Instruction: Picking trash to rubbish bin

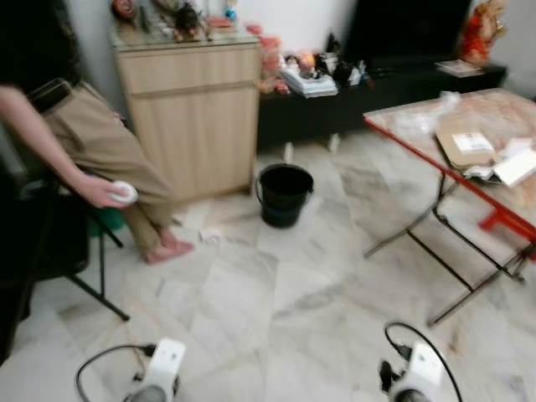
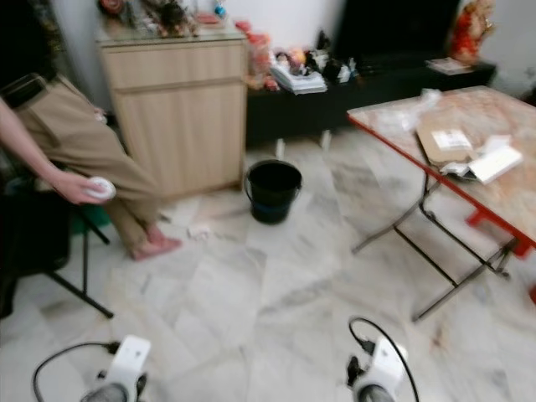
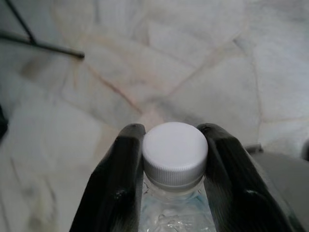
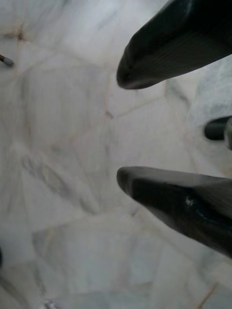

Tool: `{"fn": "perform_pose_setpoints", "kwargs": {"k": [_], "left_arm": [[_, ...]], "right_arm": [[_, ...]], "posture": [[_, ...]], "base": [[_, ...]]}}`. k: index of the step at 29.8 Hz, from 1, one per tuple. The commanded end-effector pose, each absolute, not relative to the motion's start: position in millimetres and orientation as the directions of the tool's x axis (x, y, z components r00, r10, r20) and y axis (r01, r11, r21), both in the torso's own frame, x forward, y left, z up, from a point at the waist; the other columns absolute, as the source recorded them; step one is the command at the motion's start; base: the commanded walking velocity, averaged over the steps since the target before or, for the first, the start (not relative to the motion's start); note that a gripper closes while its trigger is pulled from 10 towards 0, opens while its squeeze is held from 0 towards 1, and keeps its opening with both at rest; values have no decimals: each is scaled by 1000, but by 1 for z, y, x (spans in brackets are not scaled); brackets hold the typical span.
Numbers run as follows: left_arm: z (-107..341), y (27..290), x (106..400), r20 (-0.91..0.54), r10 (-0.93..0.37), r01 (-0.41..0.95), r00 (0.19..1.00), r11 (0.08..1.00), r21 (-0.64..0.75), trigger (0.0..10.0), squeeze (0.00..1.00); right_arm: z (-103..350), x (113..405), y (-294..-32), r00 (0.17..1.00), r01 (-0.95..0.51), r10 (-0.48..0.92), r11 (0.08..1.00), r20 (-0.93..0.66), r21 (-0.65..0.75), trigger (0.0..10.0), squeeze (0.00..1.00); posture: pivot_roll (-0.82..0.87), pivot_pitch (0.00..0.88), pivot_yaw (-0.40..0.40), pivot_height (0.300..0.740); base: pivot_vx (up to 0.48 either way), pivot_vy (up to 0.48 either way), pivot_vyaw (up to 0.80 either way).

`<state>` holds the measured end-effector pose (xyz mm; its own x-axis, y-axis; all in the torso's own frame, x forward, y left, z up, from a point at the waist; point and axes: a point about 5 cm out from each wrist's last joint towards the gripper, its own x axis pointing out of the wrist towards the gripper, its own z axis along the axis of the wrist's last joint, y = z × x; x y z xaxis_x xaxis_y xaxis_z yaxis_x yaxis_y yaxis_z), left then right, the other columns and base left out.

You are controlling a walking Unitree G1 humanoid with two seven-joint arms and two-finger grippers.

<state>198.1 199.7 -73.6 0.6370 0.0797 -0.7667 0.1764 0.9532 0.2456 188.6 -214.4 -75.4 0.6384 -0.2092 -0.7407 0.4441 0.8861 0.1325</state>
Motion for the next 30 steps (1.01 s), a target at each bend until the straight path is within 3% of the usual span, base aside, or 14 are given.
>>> {"fn": "perform_pose_setpoints", "kwargs": {"k": [1,21,30], "left_arm": [[-71,189,205,-757,52,186,651,956,225,10000,0],[-71,189,206,-755,52,184,654,957,225,10000,0],[-71,189,206,-755,52,183,654,957,225,10000,0]], "right_arm": [[-75,184,-227,626,470,-241,876,-742,112,10000,0],[-73,187,-225,645,431,-233,897,-728,95,10000,0],[-73,190,-223,648,418,-226,904,-727,92,10000,0]], "posture": [[186,0,-55,740],[196,0,-56,740],[208,0,-61,740]], "base": [[428,0,-431],[426,0,0],[425,0,717]]}}
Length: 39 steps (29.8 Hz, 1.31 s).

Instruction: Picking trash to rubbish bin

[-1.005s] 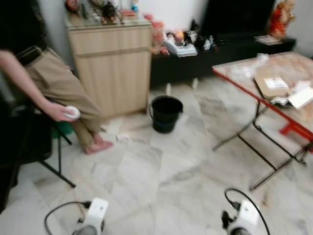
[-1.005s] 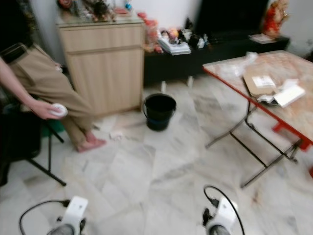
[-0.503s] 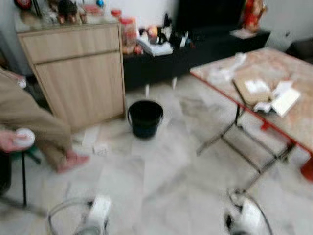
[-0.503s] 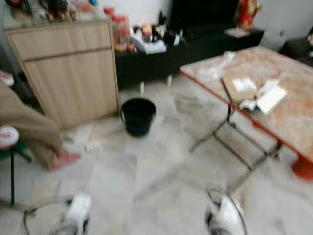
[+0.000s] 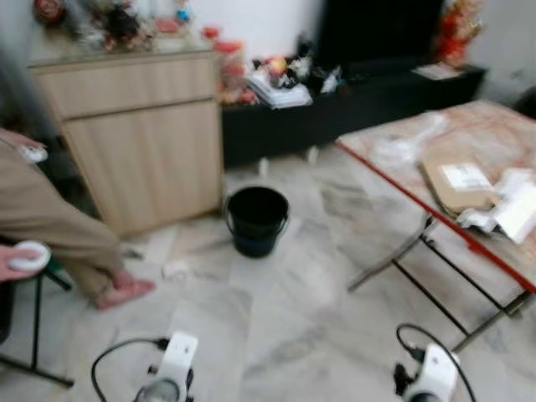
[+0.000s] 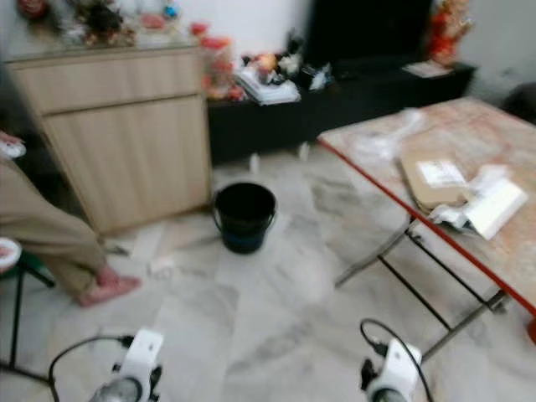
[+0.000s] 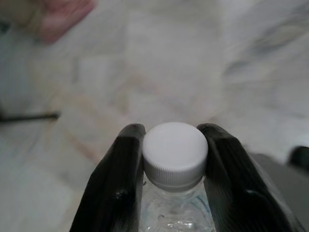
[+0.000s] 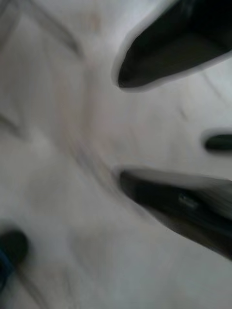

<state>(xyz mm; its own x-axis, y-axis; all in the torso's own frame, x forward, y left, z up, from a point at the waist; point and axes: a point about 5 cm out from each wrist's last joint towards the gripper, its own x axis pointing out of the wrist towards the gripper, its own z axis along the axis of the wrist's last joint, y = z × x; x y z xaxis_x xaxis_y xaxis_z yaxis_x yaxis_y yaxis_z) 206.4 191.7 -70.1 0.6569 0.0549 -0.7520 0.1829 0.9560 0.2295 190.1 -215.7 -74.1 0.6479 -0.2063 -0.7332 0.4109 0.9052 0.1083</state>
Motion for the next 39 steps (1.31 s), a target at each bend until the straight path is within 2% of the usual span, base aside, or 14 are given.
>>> {"fn": "perform_pose_setpoints", "kwargs": {"k": [1,39], "left_arm": [[-71,189,206,-755,52,184,653,957,225,10000,0],[-73,188,202,-761,54,180,646,959,221,10000,0]], "right_arm": [[-72,190,-223,648,418,-226,904,-728,91,10000,0],[-74,188,-223,641,394,-214,916,-737,77,10000,0]], "posture": [[208,0,-61,740],[217,0,-76,740]], "base": [[431,0,544],[427,0,0]]}}
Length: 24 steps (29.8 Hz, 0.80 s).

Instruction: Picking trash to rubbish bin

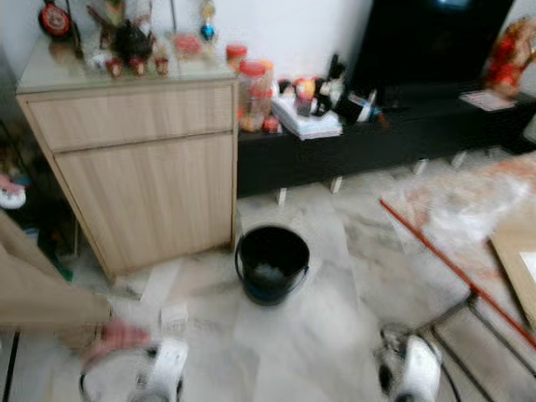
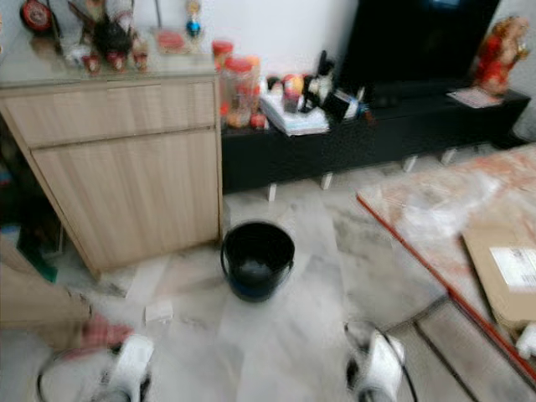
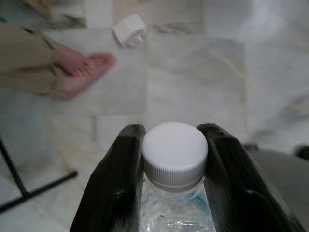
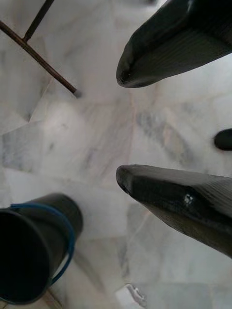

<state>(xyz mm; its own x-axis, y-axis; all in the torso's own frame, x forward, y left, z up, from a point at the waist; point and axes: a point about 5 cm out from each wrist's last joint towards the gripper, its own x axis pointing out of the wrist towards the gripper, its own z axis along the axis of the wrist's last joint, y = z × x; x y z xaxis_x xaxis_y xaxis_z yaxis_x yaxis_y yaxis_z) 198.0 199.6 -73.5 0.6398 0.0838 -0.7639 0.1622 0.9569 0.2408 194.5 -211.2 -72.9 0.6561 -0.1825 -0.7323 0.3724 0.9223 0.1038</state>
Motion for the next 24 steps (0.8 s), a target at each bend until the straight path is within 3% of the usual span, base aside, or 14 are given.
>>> {"fn": "perform_pose_setpoints", "kwargs": {"k": [1,18,24], "left_arm": [[-73,188,202,-762,55,179,645,959,221,10000,0],[-74,189,200,-763,61,169,644,961,219,10000,0],[-74,189,200,-763,61,167,643,962,217,10000,0]], "right_arm": [[-74,188,-223,641,387,-212,919,-737,73,10000,0],[-75,187,-220,640,365,-200,929,-742,65,10000,0],[-75,187,-219,641,368,-202,928,-741,65,10000,0]], "posture": [[217,0,-76,740],[223,0,-78,740],[220,0,-77,740]], "base": [[424,0,0],[423,0,0],[418,0,623]]}}
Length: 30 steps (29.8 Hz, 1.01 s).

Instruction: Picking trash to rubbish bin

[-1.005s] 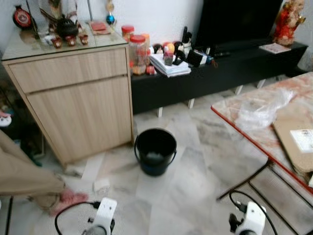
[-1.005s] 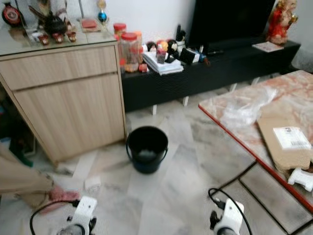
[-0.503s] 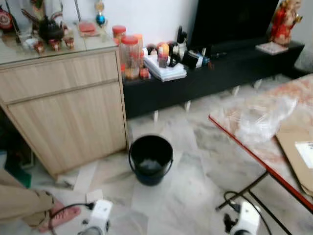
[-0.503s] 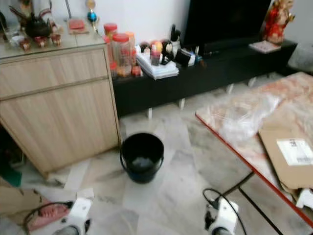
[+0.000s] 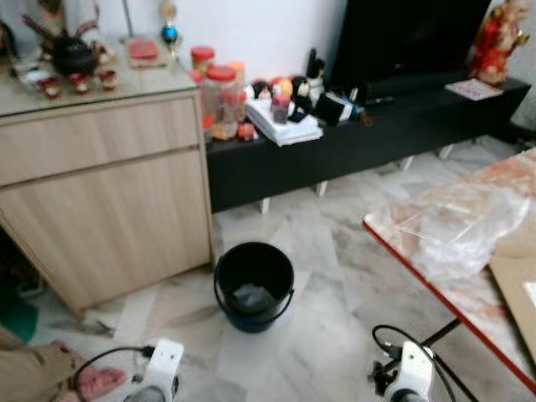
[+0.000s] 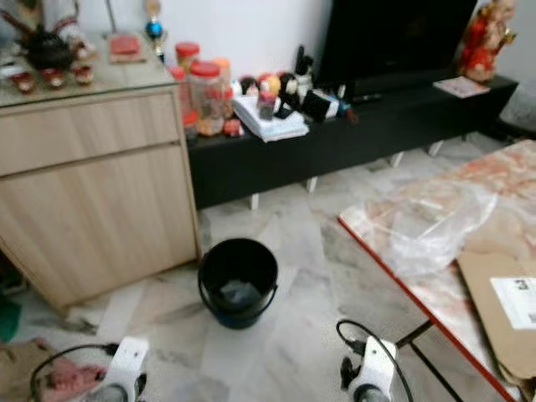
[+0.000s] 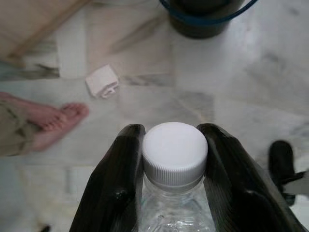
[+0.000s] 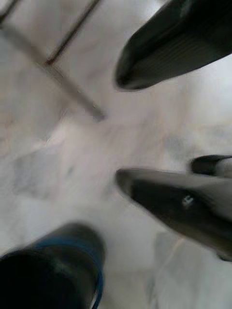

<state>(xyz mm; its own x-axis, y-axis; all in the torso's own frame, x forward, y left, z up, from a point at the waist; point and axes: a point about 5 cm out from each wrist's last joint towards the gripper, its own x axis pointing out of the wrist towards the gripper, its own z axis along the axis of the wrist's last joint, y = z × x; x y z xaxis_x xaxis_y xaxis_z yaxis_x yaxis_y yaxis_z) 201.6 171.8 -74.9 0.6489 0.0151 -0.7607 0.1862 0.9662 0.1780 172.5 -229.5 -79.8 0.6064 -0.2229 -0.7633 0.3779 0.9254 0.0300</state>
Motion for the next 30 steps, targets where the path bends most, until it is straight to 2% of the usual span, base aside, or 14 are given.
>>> {"fn": "perform_pose_setpoints", "kwargs": {"k": [1,21,30], "left_arm": [[-74,189,200,-763,61,167,643,962,217,10000,0],[-73,188,202,-761,59,166,646,963,215,10000,0],[-74,187,201,-762,57,165,645,963,212,10000,0]], "right_arm": [[-75,187,-219,640,374,-203,925,-741,69,10000,0],[-74,188,-221,643,355,-199,933,-739,57,10000,0],[-74,188,-222,642,350,-199,935,-741,52,10000,0]], "posture": [[220,0,-77,740],[217,0,-81,740],[217,0,-86,740]], "base": [[416,0,0],[417,0,0],[416,0,800]]}}
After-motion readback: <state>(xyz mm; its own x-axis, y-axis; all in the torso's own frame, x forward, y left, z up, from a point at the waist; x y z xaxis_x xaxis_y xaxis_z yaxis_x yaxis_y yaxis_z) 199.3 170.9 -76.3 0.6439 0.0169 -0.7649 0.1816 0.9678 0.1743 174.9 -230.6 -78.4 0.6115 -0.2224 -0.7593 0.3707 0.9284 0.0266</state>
